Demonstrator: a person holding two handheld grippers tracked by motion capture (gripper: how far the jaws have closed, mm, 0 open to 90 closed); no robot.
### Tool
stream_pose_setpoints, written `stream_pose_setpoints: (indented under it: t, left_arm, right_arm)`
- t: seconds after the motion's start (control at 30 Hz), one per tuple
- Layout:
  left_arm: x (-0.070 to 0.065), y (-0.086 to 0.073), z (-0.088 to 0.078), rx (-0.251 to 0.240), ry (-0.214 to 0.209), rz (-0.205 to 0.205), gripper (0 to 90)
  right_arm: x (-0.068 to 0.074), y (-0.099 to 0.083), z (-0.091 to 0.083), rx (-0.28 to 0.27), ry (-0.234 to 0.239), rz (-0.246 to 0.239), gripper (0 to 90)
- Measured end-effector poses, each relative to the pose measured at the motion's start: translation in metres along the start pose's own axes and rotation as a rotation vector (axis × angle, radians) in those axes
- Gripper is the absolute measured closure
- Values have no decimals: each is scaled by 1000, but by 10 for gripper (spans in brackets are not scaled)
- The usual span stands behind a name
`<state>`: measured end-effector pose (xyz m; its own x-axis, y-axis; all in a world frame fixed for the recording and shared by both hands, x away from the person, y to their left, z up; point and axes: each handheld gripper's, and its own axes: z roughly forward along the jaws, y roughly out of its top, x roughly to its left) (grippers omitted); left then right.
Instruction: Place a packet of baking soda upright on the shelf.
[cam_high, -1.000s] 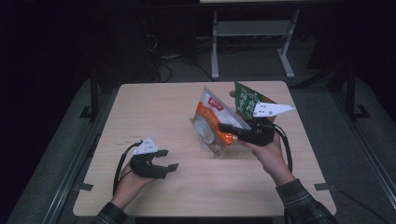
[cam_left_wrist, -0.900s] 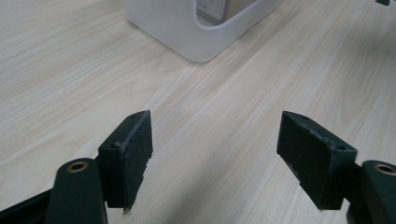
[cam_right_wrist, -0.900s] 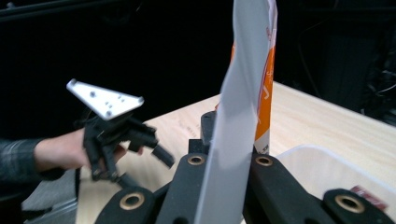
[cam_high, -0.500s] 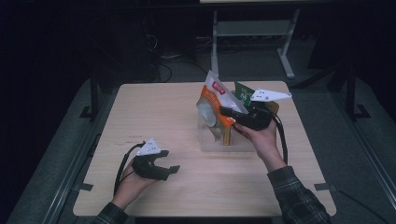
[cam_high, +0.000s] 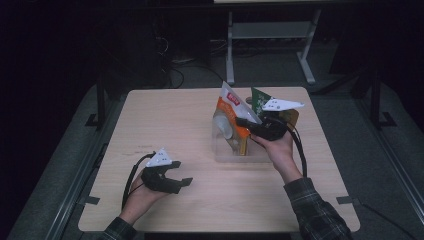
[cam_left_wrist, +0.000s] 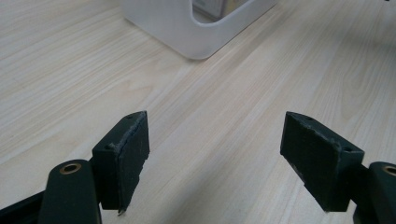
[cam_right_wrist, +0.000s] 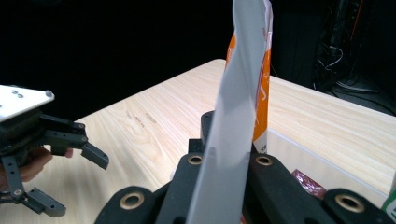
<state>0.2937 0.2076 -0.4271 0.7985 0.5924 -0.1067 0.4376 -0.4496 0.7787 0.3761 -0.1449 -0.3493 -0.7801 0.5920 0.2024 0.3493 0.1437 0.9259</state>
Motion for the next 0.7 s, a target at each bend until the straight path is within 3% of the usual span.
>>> stream_pose_setpoints:
  t: [0.23, 0.47, 0.7]
  left_arm:
    - [0, 0, 0, 4, -2, 4, 233]
    - [0, 0, 1, 12, -4, 15, 233]
    - [0, 0, 2, 20, -8, 21, 230]
  right_arm:
    - [-6, -4, -2, 7, -25, 6, 900]
    - [0, 0, -6, 11, -35, -11, 900]
    - [6, 2, -5, 42, -92, -32, 900]
